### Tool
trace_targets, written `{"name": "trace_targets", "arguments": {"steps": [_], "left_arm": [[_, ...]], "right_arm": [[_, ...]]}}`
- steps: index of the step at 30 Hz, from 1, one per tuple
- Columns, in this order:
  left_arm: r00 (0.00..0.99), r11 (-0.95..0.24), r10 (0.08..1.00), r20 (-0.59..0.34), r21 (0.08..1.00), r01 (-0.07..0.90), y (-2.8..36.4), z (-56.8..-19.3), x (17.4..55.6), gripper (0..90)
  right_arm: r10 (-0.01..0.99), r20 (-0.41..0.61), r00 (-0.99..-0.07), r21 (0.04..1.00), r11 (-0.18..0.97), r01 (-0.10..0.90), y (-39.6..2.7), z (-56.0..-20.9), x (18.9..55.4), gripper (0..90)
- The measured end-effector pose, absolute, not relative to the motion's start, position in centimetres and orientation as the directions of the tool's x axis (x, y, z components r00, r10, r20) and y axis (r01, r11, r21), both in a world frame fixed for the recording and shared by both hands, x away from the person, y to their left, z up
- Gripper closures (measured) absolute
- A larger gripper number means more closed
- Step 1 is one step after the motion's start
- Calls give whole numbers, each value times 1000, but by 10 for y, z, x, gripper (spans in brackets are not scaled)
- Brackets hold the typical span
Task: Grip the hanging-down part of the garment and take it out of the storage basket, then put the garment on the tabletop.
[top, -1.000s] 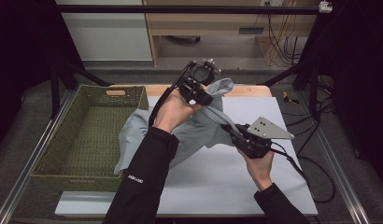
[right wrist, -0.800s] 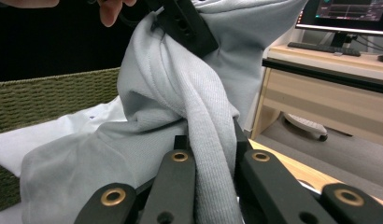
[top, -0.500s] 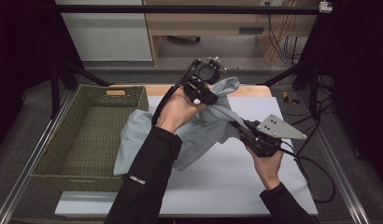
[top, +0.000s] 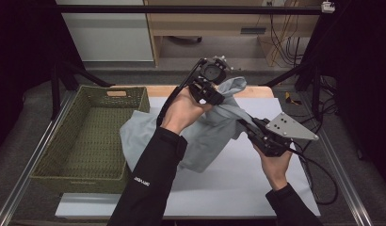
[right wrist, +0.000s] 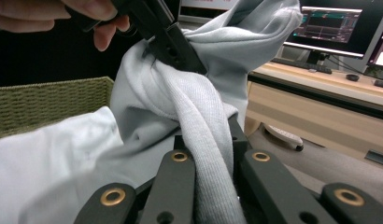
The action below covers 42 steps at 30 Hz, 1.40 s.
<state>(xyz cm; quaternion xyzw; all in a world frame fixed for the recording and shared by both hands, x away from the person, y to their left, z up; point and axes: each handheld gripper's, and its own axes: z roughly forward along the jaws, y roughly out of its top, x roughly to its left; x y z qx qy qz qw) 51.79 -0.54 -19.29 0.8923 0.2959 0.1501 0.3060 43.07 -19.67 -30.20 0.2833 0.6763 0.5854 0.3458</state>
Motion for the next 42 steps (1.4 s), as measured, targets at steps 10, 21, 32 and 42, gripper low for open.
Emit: {"name": "trace_targets", "arguments": {"steps": [10, 21, 32, 42], "left_arm": [[770, -645, 631, 92, 615, 454, 0, -204, 523, 799], [757, -637, 647, 88, 607, 474, 13, -217, 528, 799], [755, -649, 649, 98, 588, 482, 19, -234, 537, 798], [756, -637, 650, 82, 602, 482, 34, -243, 537, 797]], "right_arm": [[763, -104, -637, 988, 153, 21, -192, -320, 436, 842], [714, -25, -700, 990, 116, 83, -174, -353, 439, 533], [755, 7, -656, 995, 61, 82, -178, -358, 433, 31], [784, 35, -620, 993, 42, 110, -198, -368, 431, 4]]}}
